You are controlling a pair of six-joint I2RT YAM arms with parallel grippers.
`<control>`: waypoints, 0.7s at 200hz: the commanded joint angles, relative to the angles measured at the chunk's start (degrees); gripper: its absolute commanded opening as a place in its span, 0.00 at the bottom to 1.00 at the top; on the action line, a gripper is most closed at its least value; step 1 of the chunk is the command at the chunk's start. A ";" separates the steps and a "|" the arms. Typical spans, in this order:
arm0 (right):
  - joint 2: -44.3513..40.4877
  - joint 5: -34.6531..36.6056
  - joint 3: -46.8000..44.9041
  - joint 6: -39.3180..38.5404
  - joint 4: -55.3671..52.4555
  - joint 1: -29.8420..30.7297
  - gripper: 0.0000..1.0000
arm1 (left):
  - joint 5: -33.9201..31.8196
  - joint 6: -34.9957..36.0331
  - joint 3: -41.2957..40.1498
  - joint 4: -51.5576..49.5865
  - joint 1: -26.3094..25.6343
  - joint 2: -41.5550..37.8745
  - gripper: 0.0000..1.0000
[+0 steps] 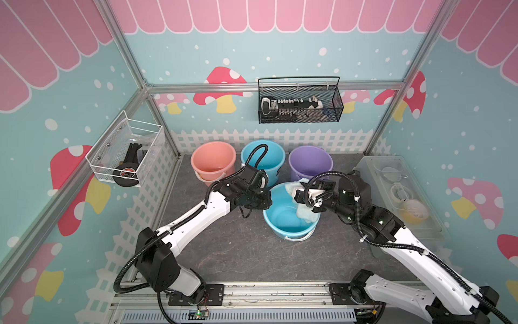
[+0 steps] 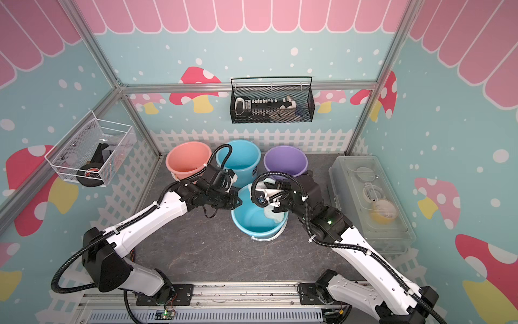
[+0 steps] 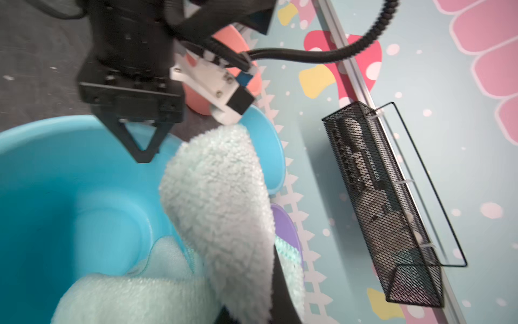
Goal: Wipe the inside of the bucket with a cloth
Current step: Place the bucket at the center of the board.
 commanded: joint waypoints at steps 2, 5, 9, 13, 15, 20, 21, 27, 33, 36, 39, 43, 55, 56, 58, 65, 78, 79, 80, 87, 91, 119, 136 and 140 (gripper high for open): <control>2.49 12.21 4.09 5.71 6.98 -0.55 0.00 | 2.35 -1.26 2.74 0.70 0.07 1.04 0.00; 2.88 13.18 4.67 6.36 7.05 -0.65 0.00 | 2.42 -1.31 2.85 0.69 -0.02 1.25 0.00; 3.54 14.49 5.35 7.35 7.05 -0.74 0.00 | 2.63 -1.35 3.11 0.71 -0.05 1.53 0.00; 4.08 15.84 6.02 8.36 7.05 -0.82 0.00 | 2.65 -1.38 3.27 0.73 -0.15 1.80 0.00; 4.37 16.52 6.43 8.99 7.06 -0.90 0.00 | 2.61 -1.38 3.30 0.75 -0.25 1.90 0.00; 5.12 18.36 7.40 10.69 7.29 -1.12 0.00 | 2.79 -1.36 3.52 0.71 -0.40 2.27 0.00; 5.25 18.84 7.54 11.00 7.32 -1.22 0.00 | 2.80 -1.36 3.62 0.71 -0.45 2.38 0.00; 6.02 21.00 8.76 13.22 7.56 -1.52 0.00 | 2.97 -1.35 3.86 0.79 -0.61 2.85 0.00; 6.68 23.35 9.96 15.43 7.91 -2.00 0.00 | 3.28 -1.35 4.18 0.70 -0.80 3.37 0.00; 6.95 24.76 10.49 16.50 8.16 -2.16 0.00 | 3.38 -1.35 4.45 0.73 -0.90 3.68 0.00; 7.27 26.10 11.05 17.71 8.42 -2.52 0.00 | 3.48 -1.43 4.69 0.68 -1.01 3.90 0.00; 7.63 27.58 11.85 19.23 8.64 -2.97 0.00 | 3.66 -1.46 4.94 0.71 -1.20 4.33 0.00; 8.44 31.77 14.19 24.03 8.94 -4.69 0.00 | 4.10 -1.36 6.00 0.68 -1.69 5.56 0.00; 8.44 32.00 14.36 24.35 8.98 -4.80 0.00 | 4.11 -1.36 6.09 0.69 -1.75 5.70 0.00; 8.58 32.31 14.69 25.05 8.91 -5.20 0.00 | 4.19 -1.36 6.22 0.70 -1.82 5.91 0.00; 8.83 33.18 15.45 27.18 8.75 -5.99 0.00 | 4.25 -1.36 6.79 0.55 -2.00 6.58 0.00; 9.06 32.84 16.43 28.97 8.42 -6.82 0.00 | 4.08 -1.51 7.59 0.52 -2.24 7.60 0.00; 9.06 32.81 16.45 29.10 8.46 -6.88 0.00 | 4.06 -1.56 7.68 0.52 -2.29 7.69 0.00; 9.06 32.79 16.50 29.13 8.44 -6.95 0.00 | 4.05 -1.59 7.72 0.48 -2.27 7.73 0.00; 9.15 32.52 16.64 29.46 8.43 -7.11 0.00 | 4.05 -1.70 8.19 0.48 -2.34 8.29 0.00; 9.15 32.34 16.68 29.71 8.35 -7.16 0.00 | 4.08 -1.70 8.48 0.48 -2.34 8.59 0.00; 8.98 30.31 17.16 31.38 7.19 -7.37 0.00 | 3.96 -1.97 9.84 0.13 -2.36 10.01 0.00; 8.89 30.48 17.17 31.76 7.12 -7.52 0.00 | 2.95 -1.97 10.56 -0.46 -2.36 10.16 0.00; 8.94 30.62 17.14 31.78 7.08 -7.55 0.00 | 2.63 -2.05 10.71 -0.60 -2.34 10.15 0.00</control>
